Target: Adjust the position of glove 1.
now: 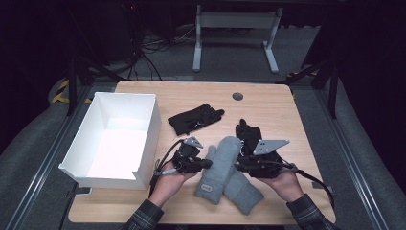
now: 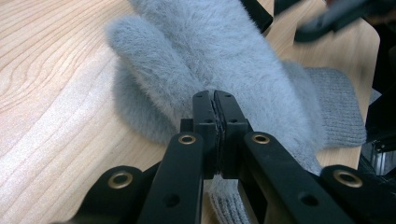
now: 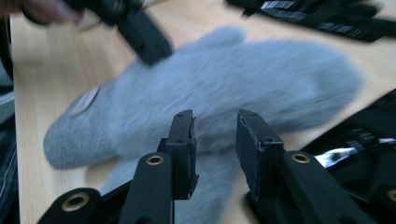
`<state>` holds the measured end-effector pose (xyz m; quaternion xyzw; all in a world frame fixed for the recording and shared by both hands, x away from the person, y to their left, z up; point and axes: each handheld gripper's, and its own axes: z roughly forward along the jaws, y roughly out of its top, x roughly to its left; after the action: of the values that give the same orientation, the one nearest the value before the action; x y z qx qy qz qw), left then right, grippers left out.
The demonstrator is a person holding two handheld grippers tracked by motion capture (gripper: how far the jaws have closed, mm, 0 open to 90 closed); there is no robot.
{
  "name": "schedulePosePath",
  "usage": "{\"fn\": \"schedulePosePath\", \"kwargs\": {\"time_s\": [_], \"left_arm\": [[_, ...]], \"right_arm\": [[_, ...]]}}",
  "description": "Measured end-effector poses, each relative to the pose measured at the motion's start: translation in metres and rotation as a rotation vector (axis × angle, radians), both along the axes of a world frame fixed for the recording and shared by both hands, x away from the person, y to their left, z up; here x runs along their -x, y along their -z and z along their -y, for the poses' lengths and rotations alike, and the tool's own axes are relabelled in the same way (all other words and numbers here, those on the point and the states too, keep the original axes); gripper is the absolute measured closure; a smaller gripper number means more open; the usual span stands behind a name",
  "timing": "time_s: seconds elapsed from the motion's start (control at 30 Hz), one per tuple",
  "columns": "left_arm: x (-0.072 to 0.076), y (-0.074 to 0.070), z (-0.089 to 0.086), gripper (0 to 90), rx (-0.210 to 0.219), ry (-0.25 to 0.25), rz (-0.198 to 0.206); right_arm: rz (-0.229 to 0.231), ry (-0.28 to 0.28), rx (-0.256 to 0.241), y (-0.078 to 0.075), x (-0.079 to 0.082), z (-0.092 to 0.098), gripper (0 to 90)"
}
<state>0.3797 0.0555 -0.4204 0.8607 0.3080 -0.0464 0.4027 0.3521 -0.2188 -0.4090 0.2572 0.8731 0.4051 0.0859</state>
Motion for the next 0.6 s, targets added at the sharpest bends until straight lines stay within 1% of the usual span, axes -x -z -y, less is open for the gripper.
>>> {"fn": "schedulePosePath", "kwargs": {"time_s": [0.07,0.1,0.17,0.23,0.27,0.3,0.33,0.4,0.43,0.5,0.6], "left_arm": [[0.000,0.000,0.000,89.0,-0.001,-0.001,0.001],[-0.001,0.001,0.000,89.0,-0.001,0.000,0.000],[-0.001,0.002,0.001,89.0,-0.003,0.003,-0.004],[-0.001,0.004,0.003,89.0,-0.007,0.006,-0.007],[-0.001,0.004,0.003,89.0,-0.007,0.006,-0.007],[-0.001,0.004,0.003,89.0,-0.010,0.011,-0.009],[-0.001,0.005,0.004,89.0,-0.012,0.011,-0.010],[-0.001,0.006,0.006,89.0,-0.015,0.016,-0.010],[-0.001,0.006,0.006,89.0,-0.018,0.018,-0.010],[0.000,0.006,0.007,89.0,-0.020,0.020,-0.010],[0.000,0.005,0.006,89.0,-0.015,0.020,-0.012]], "right_arm": [[-0.023,-0.015,0.011,0.007,0.001,-0.005,64.6],[-0.026,-0.016,0.016,0.009,0.001,-0.007,63.6],[-0.042,-0.024,0.012,0.013,-0.001,-0.011,62.4],[-0.042,-0.032,0.017,0.015,-0.001,-0.015,66.6],[-0.042,-0.032,0.017,0.015,-0.001,-0.015,66.6],[-0.042,-0.039,0.022,0.016,-0.002,-0.015,69.9],[-0.047,-0.045,0.027,0.017,-0.003,-0.016,75.5],[-0.051,-0.053,0.046,0.020,-0.003,-0.018,83.0],[-0.050,-0.061,0.056,0.023,-0.003,-0.020,88.6],[-0.052,-0.067,0.069,0.024,-0.003,-0.022,90.0],[-0.052,-0.068,0.065,0.024,-0.003,-0.022,90.0]]}}
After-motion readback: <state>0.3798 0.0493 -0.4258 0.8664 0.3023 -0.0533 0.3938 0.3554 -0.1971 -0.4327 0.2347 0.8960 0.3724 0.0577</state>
